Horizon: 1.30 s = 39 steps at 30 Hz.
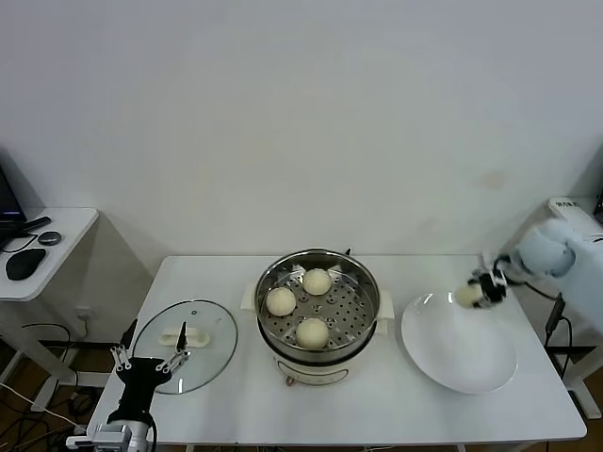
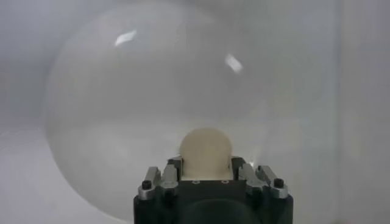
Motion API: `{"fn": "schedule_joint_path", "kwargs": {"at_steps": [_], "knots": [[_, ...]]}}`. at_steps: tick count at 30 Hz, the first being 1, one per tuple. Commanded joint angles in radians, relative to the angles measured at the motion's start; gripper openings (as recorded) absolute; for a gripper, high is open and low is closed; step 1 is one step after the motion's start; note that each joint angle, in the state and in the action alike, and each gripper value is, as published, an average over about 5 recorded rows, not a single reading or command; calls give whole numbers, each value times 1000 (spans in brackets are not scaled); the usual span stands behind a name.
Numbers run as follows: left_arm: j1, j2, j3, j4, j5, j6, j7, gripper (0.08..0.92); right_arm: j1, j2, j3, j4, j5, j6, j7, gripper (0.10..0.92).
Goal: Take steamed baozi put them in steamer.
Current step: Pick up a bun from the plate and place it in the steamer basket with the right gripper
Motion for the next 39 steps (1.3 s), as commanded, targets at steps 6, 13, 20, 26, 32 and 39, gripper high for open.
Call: {"fn": "schedule_joint_path", "kwargs": {"at_steps": [6,13,20,26,32,39], "knots": [[-16,1,10,14,-2,-2,0,823,705,279,-578,387,675,-388,227,518],[-7,-9,-1,10,-2,-6,-1,823,513,390,-536,327,646,-444,304,526],[-3,-13,-13,8,-4,-5,-2,823,360,395,-503,233,552,-443,280,526],[1,-18,-14,5,-1,-4,-2,823,257,391,-460,169,459,-432,244,526],[4,-15,-17,7,-2,-6,-2,823,229,390,-450,157,415,-424,230,526],[2,-19,-14,4,-1,-8,-2,823,226,387,-441,158,404,-423,234,526]]}}
